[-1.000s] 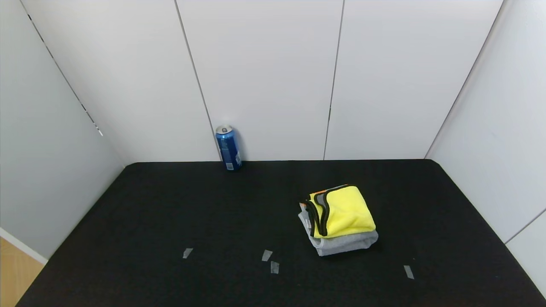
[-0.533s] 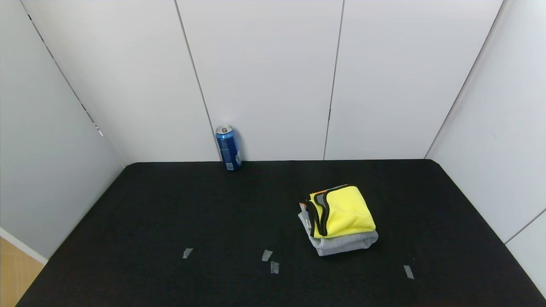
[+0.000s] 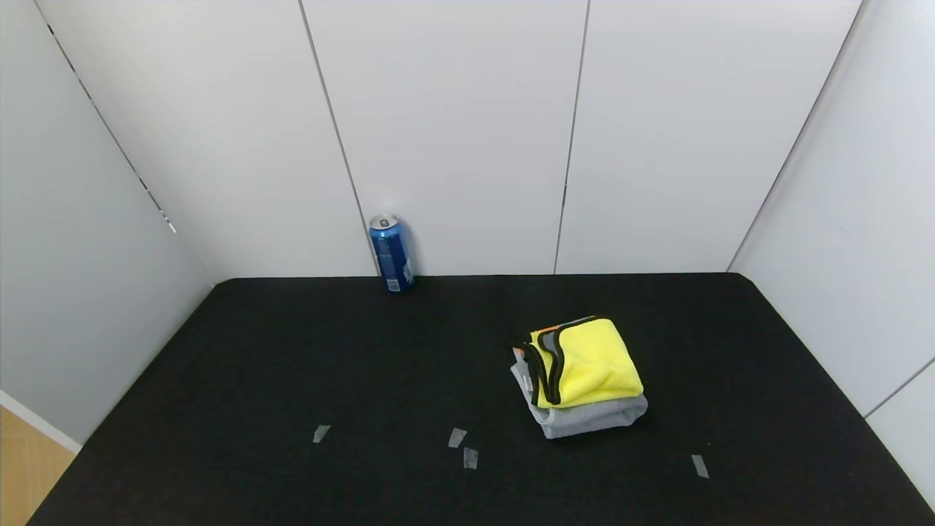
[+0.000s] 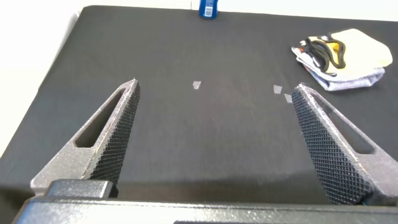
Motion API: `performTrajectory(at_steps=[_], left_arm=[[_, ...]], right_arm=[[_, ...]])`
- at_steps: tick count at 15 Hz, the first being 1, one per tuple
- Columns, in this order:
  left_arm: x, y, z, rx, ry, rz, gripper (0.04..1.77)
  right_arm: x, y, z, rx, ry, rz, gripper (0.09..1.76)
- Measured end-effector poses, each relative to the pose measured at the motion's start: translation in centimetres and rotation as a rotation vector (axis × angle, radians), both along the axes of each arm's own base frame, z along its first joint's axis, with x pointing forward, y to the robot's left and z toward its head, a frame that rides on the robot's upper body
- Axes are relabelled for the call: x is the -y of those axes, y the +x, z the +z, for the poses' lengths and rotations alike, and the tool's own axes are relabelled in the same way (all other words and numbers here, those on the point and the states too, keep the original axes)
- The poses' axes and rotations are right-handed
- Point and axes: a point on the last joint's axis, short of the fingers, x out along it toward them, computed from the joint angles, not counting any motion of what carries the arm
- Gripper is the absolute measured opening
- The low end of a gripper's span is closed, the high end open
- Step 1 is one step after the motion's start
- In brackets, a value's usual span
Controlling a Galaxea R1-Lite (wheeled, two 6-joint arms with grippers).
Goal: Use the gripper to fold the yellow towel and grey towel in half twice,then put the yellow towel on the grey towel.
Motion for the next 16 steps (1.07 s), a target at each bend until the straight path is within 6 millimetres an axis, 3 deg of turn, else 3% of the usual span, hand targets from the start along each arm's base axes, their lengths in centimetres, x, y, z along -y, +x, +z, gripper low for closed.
performTrajectory(at_steps=[4,8,10,16], left_arm=[[0.0,1.1,-0.9,0.042,0.016,-0.001,1.72],[0.0,2.0,-2.1,0.047,0.086,0.004,1.72],[0.0,2.4,-2.9,0.040,0.116,0.007,1.72],[-0.1,3.4,-4.8,0.053,0.227,0.029,1.72]], right_arm=[[0.0,2.8,-1.5,0.120,-0.086,-0.001,1.71],[0.0,4.9,-4.5,0.137,-0.227,0.003,1.71],[0.0,5.4,-5.7,0.105,-0.244,0.013,1.71],[0.1,5.7,-6.6,0.081,-0.257,-0.017,1.71]])
